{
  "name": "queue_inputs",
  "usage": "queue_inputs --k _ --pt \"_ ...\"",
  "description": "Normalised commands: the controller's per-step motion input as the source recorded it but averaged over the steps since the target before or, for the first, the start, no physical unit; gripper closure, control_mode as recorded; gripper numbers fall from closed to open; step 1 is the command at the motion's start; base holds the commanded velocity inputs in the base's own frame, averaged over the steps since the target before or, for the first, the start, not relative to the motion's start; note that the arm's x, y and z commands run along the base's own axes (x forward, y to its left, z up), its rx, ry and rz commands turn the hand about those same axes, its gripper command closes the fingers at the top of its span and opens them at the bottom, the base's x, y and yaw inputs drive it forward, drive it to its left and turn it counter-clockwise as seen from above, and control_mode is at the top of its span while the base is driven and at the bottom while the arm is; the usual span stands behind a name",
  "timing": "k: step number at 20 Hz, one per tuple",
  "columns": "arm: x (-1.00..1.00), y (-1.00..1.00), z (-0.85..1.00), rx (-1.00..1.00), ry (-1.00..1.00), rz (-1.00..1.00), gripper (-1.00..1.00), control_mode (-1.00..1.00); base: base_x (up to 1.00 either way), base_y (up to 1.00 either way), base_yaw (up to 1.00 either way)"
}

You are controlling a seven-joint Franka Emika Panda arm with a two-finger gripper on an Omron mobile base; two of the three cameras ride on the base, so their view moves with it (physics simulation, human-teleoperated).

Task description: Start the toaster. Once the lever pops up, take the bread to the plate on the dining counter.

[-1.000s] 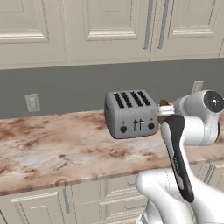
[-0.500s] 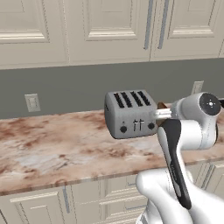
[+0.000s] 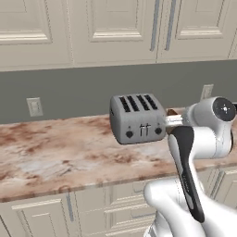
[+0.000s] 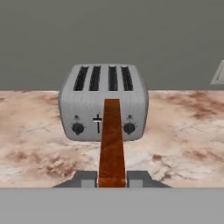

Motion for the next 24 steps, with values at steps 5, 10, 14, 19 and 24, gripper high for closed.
queue_inputs --k 5,10,14,19,24 --pt "0.0 0.0 0.0 0.0 0.0 0.0 1.0 1.0 -0.93 -0.24 0.16" --pt "0.0 0.0 0.0 0.0 0.0 0.0 1.0 1.0 -0.83 -0.01 0.58" --pt "0.0 0.0 0.0 0.0 0.0 0.0 1.0 1.0 -0.38 0.0 0.8" --pt "0.0 0.0 0.0 0.0 0.0 0.0 1.0 1.0 -0.02 0.0 0.95" --pt "0.0 0.0 0.0 0.0 0.0 0.0 1.0 1.0 0.0 0.0 1.0"
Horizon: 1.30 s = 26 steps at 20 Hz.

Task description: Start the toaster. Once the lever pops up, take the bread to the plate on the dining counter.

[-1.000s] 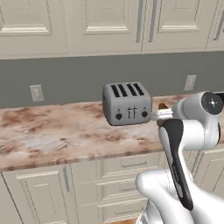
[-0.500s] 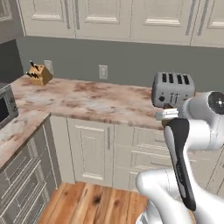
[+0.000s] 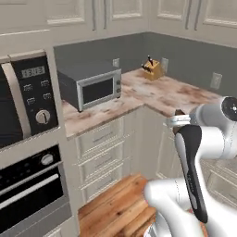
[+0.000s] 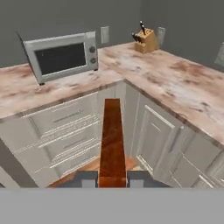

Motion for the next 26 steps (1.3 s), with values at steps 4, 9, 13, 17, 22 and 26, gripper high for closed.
queue_inputs --k 4,9,13,17,22,26 --pt "0.0 0.0 0.0 0.0 0.0 0.0 1.0 1.0 0.0 0.0 1.0" --pt "0.0 0.0 0.0 0.0 0.0 0.0 1.0 1.0 0.0 0.0 1.0" --pt "0.0 0.0 0.0 0.0 0.0 0.0 1.0 1.0 0.0 0.0 1.0" --pt "0.0 0.0 0.0 0.0 0.0 0.0 1.0 1.0 0.0 0.0 1.0" --pt "0.0 0.0 0.0 0.0 0.0 0.0 1.0 1.0 0.0 0.0 1.0" --pt "0.0 0.0 0.0 0.0 0.0 0.0 1.0 1.0 0.0 0.0 1.0"
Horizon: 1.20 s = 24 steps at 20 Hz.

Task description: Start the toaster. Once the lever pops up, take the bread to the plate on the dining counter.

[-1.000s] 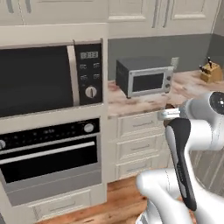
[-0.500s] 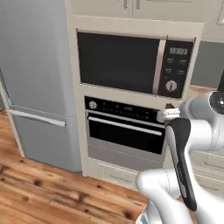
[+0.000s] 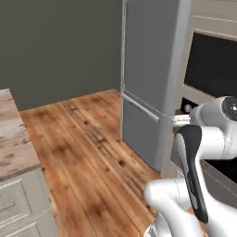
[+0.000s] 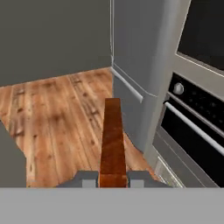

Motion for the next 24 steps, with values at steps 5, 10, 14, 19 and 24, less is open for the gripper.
queue_inputs --k 5,10,14,19,24 --pt "0.0 0.0 0.0 0.0 0.0 0.0 1.0 1.0 0.02 0.0 0.98" --pt "0.0 0.0 0.0 0.0 0.0 0.0 1.0 1.0 0.16 -0.19 0.87" --pt "0.0 0.0 0.0 0.0 0.0 0.0 1.0 1.0 0.39 -0.96 0.38" --pt "0.0 0.0 0.0 0.0 0.0 0.0 1.0 1.0 0.75 -1.0 0.02" --pt "0.0 0.0 0.0 0.0 0.0 0.0 1.0 1.0 1.0 -1.0 0.0"
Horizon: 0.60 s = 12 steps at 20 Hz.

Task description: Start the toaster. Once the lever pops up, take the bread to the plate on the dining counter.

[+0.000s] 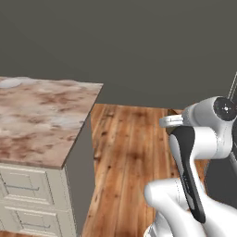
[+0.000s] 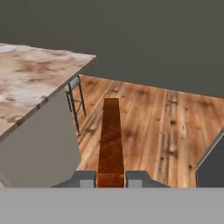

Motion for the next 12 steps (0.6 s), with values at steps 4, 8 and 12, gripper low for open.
queue_inputs --k 4,8,12 --pt "0.0 0.0 0.0 0.0 0.0 0.0 1.0 1.0 1.0 -0.57 0.0" --pt "0.0 0.0 0.0 0.0 0.0 0.0 1.0 1.0 1.0 -0.16 0.01" --pt "0.0 0.0 0.0 0.0 0.0 0.0 1.0 1.0 1.0 -0.13 0.02"
